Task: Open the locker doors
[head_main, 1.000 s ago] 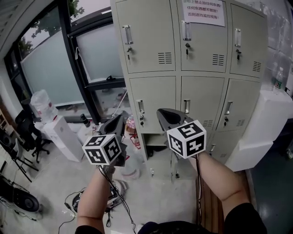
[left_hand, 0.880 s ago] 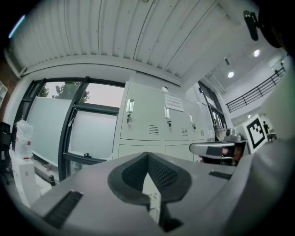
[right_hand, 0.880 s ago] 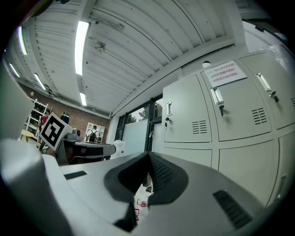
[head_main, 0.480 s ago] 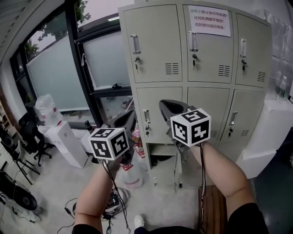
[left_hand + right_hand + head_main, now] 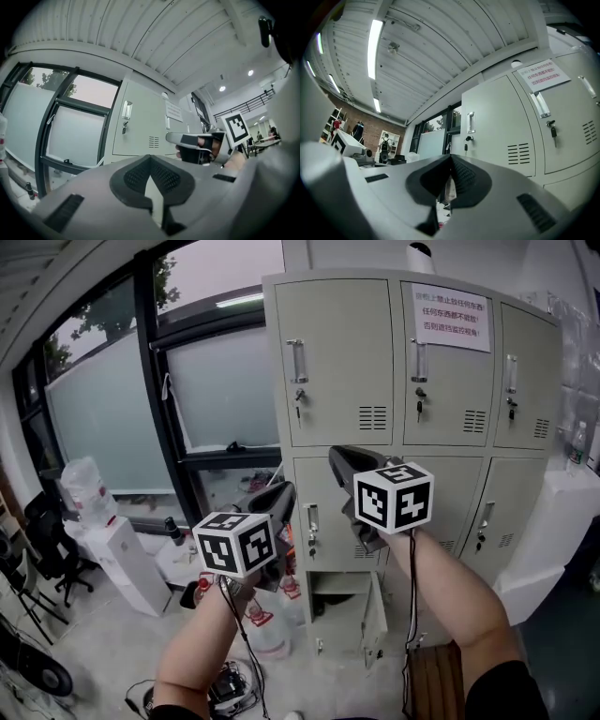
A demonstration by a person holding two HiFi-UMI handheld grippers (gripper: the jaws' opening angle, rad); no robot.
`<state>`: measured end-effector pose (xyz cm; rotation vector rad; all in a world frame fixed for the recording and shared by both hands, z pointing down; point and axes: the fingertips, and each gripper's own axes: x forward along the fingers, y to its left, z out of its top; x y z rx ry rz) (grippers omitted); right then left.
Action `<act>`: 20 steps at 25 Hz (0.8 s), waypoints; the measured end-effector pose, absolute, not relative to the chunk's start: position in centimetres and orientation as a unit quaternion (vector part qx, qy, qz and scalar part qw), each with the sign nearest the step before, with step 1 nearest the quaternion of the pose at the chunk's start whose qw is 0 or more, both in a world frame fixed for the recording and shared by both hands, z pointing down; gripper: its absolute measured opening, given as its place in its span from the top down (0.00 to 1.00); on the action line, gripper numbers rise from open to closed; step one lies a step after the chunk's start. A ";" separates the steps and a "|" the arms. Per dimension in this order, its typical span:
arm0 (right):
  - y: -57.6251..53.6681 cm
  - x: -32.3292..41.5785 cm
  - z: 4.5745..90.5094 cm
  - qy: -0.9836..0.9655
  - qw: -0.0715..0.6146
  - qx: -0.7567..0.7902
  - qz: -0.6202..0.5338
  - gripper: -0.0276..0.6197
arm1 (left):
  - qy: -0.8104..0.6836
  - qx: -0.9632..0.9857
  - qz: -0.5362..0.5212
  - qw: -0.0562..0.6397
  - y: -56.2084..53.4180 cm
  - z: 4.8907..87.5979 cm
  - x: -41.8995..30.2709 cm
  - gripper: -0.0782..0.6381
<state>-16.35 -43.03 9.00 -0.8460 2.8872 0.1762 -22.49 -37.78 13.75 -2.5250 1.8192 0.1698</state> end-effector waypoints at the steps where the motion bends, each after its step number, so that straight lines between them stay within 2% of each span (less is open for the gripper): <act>1: -43.7 -16.9 8.6 0.955 0.065 -0.285 0.060 0.95 | 0.579 -0.813 0.055 0.012 -38.4 13.6 -23.0 0.89; 10: -49.6 -21.3 5.3 0.946 0.065 -0.313 0.063 0.95 | 0.540 -0.840 0.054 0.009 -44.0 12.3 -26.4 0.89; 20: -53.8 -26.2 0.3 0.934 0.085 -0.334 0.091 0.82 | 0.492 -0.869 0.039 0.018 -48.3 11.2 -28.0 0.89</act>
